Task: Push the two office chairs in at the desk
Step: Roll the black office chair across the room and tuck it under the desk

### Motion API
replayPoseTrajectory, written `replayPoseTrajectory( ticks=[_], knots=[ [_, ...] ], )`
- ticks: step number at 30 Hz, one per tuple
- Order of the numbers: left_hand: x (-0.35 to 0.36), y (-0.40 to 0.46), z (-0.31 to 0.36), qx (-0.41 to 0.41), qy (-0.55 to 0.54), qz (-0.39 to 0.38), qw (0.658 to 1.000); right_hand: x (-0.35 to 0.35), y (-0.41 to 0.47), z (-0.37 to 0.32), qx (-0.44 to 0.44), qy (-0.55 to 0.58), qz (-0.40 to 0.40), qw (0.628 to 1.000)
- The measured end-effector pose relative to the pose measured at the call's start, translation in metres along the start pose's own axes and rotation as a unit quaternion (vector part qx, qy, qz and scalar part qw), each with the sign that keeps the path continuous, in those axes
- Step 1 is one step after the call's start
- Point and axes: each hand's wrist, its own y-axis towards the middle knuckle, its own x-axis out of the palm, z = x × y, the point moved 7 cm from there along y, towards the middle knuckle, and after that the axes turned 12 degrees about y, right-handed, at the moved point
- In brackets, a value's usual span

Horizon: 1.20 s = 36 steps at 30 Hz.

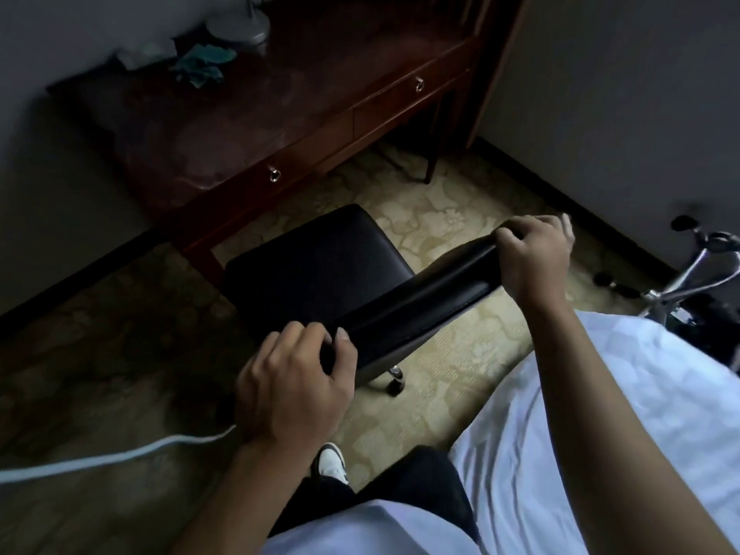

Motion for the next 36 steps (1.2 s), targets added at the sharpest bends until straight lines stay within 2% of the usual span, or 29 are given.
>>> replayPoseTrajectory(
  ticks=[4,9,11,13,17,19,23,28,36],
  knots=[
    [0.007,0.024,0.024,-0.021,0.017,0.003,1.0,0.005,0.042,0.008,-0.013,0.001,-0.018,1.0],
    [0.018,0.054,0.037,-0.087,0.022,0.048,0.995,0.022,0.09,0.017,-0.05,0.022,-0.03,0.998],
    [0.019,0.063,0.046,-0.134,0.038,0.055,0.989,0.031,0.111,0.014,-0.086,0.014,-0.069,0.994],
    [0.019,0.067,0.056,-0.177,0.046,0.065,0.981,0.039,0.126,0.011,-0.157,-0.02,-0.123,0.98],
    [0.02,0.079,0.068,-0.227,0.05,0.081,0.969,0.054,0.148,-0.002,-0.288,-0.093,-0.214,0.929],
    [0.022,0.081,0.069,-0.244,0.051,0.08,0.965,0.059,0.155,-0.01,-0.323,-0.093,-0.24,0.911],
    [0.024,0.086,0.061,-0.273,0.065,0.106,0.954,0.063,0.166,-0.021,-0.332,-0.047,-0.244,0.91],
    [0.024,0.104,0.049,-0.293,0.085,0.128,0.944,0.084,0.184,-0.032,-0.339,-0.054,-0.257,0.903],
    [0.032,0.163,0.03,-0.265,0.077,0.136,0.951,0.115,0.224,-0.049,-0.337,-0.052,-0.245,0.908]
  ],
)
